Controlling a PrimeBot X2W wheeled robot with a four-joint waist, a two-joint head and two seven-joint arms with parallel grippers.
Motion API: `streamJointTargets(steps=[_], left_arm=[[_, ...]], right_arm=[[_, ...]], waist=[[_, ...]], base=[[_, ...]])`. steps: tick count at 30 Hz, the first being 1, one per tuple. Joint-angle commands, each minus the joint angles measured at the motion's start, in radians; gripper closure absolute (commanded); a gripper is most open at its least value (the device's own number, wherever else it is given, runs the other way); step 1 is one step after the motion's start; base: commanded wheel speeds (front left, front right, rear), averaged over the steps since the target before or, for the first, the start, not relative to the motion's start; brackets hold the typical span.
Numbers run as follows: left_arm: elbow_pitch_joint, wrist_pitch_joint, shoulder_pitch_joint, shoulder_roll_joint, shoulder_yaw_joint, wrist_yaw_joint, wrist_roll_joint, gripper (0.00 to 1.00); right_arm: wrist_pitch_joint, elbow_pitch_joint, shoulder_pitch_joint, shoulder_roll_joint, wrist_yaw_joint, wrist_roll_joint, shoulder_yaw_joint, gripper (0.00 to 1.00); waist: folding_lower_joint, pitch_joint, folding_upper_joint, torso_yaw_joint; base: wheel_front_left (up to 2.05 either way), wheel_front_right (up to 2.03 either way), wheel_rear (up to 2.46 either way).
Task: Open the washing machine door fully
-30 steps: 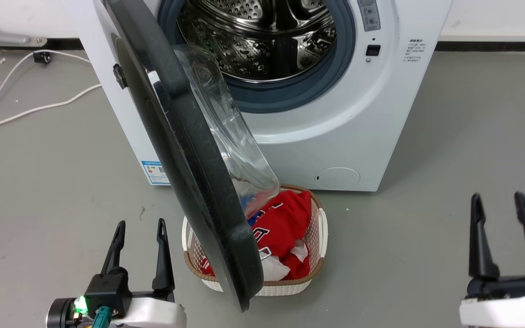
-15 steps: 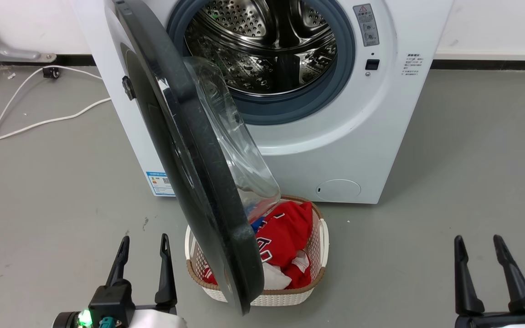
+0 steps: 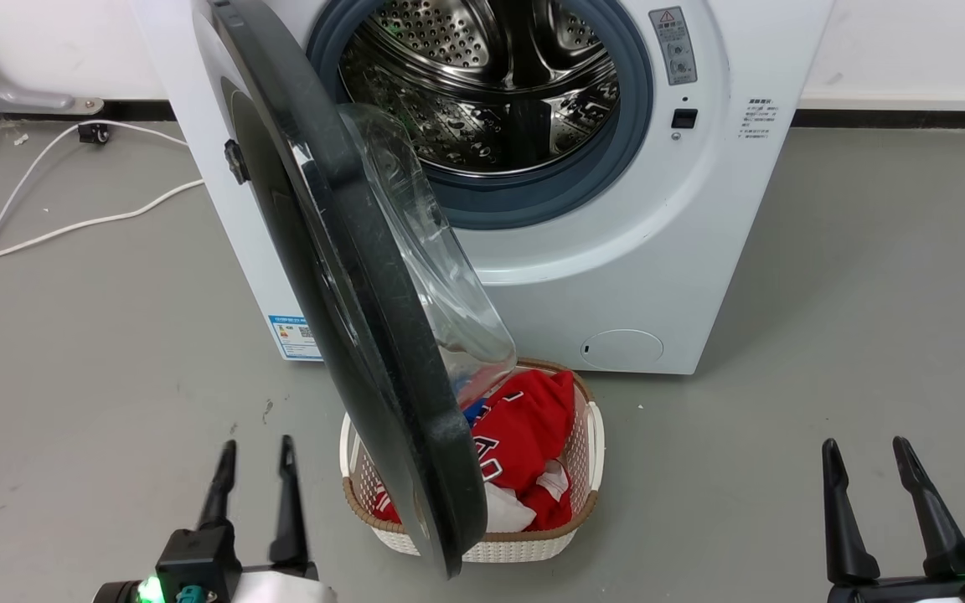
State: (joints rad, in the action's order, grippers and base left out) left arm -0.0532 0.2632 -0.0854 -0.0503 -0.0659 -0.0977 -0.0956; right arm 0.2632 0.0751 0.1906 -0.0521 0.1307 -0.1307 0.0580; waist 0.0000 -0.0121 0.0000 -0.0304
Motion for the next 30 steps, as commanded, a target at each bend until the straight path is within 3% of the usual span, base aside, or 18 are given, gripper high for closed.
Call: streamJointTargets(steps=[1,8,18,30], left_arm=[[-0.005,0.003,-0.009,0.0,0.003,-0.002,0.003,1.0],[0.035,0.002,0.022,0.0,0.035,-0.012,0.024,1.0],[0.237,0.002,0.128,-0.024,0.069,-0.015,0.088,1.0],[0.441,0.002,0.245,-0.041,-0.089,0.036,0.155,1.0]], right_arm=[[0.002,-0.002,0.001,0.003,0.0,0.005,-0.001,0.0],[0.002,-0.002,-0.005,0.003,0.0,-0.001,0.002,0.0],[0.002,0.002,-0.016,0.003,0.0,-0.003,0.005,0.0],[0.002,-0.004,-0.021,0.003,0.0,0.004,-0.002,0.0]], waist=[[0.0,0.0,0.0,0.001],[0.0,0.003,0.0,0.001],[0.0,0.006,0.0,0.0],[0.0,0.01,0.0,0.007]], base=[[0.0,0.0,0.0],[0.0,0.0,0.0],[0.0,0.0,0.0],[0.0,0.0,0.0]])
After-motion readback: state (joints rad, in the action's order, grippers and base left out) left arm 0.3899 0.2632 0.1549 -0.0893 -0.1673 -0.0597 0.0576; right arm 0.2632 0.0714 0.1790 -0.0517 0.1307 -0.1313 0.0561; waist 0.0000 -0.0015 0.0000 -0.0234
